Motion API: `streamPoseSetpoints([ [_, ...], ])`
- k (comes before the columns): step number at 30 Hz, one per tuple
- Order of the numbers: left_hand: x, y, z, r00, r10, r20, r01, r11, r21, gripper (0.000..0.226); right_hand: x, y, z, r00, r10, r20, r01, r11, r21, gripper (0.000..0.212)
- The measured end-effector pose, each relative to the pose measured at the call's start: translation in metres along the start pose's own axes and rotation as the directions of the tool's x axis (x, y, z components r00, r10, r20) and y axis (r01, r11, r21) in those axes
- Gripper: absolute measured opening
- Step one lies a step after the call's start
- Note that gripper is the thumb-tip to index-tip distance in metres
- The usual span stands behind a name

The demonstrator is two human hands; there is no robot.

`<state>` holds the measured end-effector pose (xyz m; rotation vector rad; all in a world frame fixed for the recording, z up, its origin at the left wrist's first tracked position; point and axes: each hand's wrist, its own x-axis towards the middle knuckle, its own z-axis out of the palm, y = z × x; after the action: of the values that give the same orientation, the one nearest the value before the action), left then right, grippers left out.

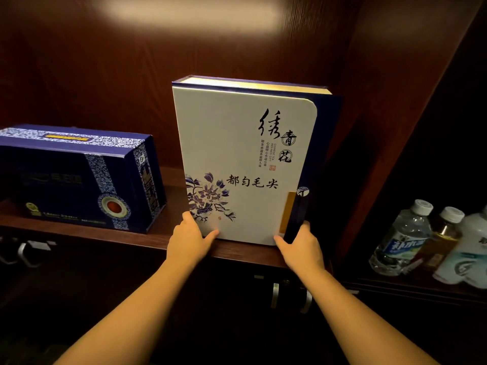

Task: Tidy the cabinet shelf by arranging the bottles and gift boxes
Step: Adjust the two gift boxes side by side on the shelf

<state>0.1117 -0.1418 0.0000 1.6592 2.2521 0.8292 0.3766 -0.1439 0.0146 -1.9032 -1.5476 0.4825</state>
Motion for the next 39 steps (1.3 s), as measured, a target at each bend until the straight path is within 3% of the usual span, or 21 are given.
streamPoseSetpoints([
  [14, 0.007, -0.014, 0.0, 0.988, 0.141, -0.059, -0.139, 0.99, 0.039, 0.066, -0.002, -0.003, 0.002, 0.999, 0.018, -0.049, -0.013, 0.995, 0.102, 0.064],
  [20, 0.01, -0.019, -0.005, 0.987, 0.155, -0.046, -0.153, 0.987, 0.043, 0.065, -0.003, -0.005, 0.009, 0.996, 0.036, -0.077, -0.026, 0.992, 0.127, 0.056],
  [39, 0.028, -0.062, -0.032, 0.99, 0.117, -0.08, -0.118, 0.993, -0.007, 0.062, -0.003, -0.035, 0.053, 0.996, -0.002, -0.086, 0.013, 0.993, 0.119, 0.056],
])
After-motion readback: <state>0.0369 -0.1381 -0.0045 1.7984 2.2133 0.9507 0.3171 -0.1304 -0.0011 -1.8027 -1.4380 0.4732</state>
